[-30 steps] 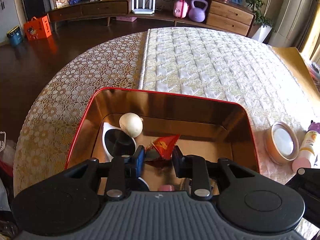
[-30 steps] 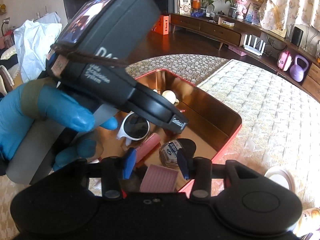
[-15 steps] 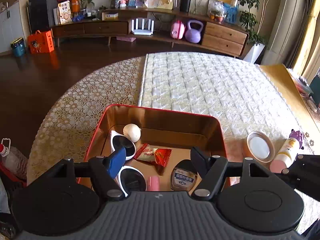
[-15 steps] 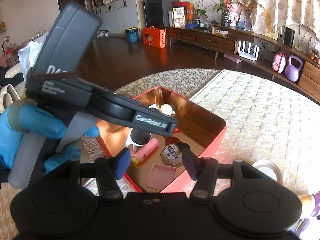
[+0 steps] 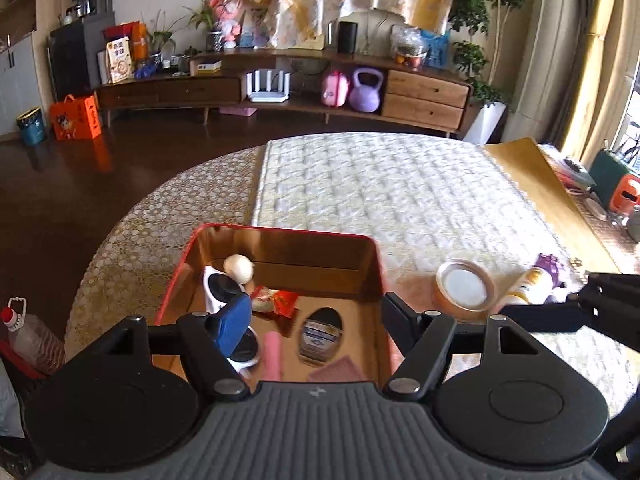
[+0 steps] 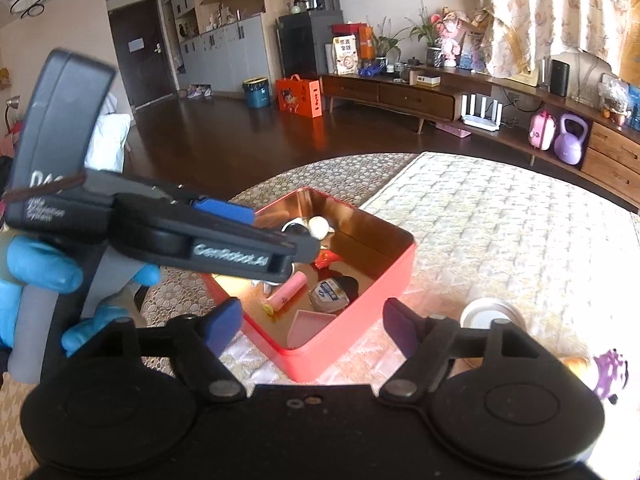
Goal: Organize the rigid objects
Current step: 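Move both tools back toward the round lid and purple clip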
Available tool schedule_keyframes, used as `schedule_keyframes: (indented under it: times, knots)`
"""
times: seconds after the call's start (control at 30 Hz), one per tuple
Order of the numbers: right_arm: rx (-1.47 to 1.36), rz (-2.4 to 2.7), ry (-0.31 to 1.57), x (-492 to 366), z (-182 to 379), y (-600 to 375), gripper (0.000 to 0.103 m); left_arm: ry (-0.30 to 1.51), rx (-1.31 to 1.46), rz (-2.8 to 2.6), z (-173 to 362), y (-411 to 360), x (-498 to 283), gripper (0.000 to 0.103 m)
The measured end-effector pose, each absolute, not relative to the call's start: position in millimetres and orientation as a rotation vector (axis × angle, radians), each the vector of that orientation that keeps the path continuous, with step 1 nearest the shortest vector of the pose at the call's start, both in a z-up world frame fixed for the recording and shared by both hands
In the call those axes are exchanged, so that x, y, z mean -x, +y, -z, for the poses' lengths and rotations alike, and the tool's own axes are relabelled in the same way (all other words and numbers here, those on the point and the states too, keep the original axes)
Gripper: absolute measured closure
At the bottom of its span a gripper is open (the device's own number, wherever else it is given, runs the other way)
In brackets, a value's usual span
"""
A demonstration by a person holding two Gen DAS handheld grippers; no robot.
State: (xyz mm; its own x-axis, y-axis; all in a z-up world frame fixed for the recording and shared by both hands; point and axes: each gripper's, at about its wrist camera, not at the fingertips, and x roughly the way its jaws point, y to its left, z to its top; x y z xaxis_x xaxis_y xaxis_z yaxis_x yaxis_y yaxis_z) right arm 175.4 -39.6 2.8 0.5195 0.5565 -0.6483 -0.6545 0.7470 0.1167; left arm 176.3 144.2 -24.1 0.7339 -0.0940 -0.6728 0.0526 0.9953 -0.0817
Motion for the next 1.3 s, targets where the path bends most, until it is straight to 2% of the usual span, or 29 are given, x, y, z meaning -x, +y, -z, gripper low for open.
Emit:
schedule_keyframes:
  times: [0.07, 0.17, 0.27, 0.7, 1.3]
  knots:
    - [0.136, -0.714, 0.712, -171.7, -5.4, -48.7, 0.013, 0.731, 0.061, 0.088, 21.5, 137.2, -168.6, 0.027]
    - [0.110, -0.701, 0.708, -167.6, -8.1, -64.9, 0.010, 0.723, 0.057, 0.106, 18.5, 126.1, -159.5, 0.025]
    - [0.091, -0.680, 0.695, -162.4, -9.8, -82.1, 0.003, 0.710, 0.045, 0.120, 16.8, 113.9, -151.0, 0.018]
    - [0.002, -0.562, 0.710, -150.8, 1.2, -160.1, 0.001, 0.688, 0.044, 0.186, 16.8, 61.1, -139.5, 0.018]
    - [0.013, -0.450, 0.745, -167.6, 29.1, -217.0, 0.000, 0.734, 0.099, 0.260, 30.9, 8.1, -183.9, 0.018]
